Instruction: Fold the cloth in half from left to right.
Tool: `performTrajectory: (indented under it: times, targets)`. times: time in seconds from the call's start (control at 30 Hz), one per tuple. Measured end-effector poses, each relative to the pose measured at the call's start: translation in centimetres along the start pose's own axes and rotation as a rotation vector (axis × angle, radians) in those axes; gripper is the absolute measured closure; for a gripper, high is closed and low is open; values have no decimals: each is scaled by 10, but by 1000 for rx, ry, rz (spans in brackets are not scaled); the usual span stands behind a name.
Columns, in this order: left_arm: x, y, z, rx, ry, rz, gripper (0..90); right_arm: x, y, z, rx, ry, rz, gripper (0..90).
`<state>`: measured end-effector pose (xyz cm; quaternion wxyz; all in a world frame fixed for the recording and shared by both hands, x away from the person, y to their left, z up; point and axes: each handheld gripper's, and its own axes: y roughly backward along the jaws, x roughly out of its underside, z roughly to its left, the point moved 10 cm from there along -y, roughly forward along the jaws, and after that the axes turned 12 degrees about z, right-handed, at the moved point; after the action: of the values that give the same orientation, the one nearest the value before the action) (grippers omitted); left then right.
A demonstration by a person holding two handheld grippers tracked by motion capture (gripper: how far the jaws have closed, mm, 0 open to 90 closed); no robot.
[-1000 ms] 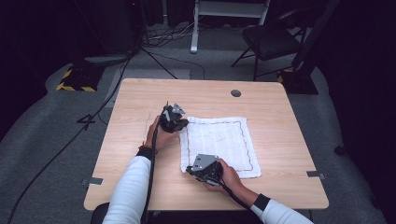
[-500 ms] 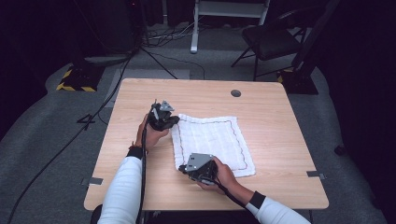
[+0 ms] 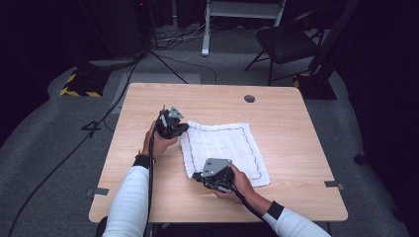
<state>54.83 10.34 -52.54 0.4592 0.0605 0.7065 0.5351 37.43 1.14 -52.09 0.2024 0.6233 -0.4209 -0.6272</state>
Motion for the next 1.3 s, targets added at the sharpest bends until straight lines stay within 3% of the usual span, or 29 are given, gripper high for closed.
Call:
performTrajectory:
  times: [0.37, 0.47, 0.7, 0.87, 1.0, 1.03, 1.1, 1.3]
  targets:
    - [5, 16, 8, -12, 33, -31, 855, -23, -5, 13, 0, 24, -36, 875]
    - [0, 15, 6, -13, 23, -36, 855, -23, -1, 10, 9, 15, -41, 875]
    - [-28, 5, -9, -27, -20, -51, 856, -12, 19, -7, 28, -38, -53, 875]
    - [-54, -10, -23, -47, -34, -67, 857, 16, 45, -29, 67, -96, -51, 875]
    - [-69, -17, -32, -39, -39, -73, 857, 32, 59, -39, 90, -125, -43, 875]
    - [-80, -21, -38, -34, -46, -79, 857, 40, 68, -46, 102, -147, -51, 875]
    - [-85, -23, -41, -32, -49, -82, 856, 45, 72, -48, 109, -155, -49, 875]
    - [-111, -44, -65, -22, -86, -72, 856, 82, 93, -62, 163, -199, -19, 874]
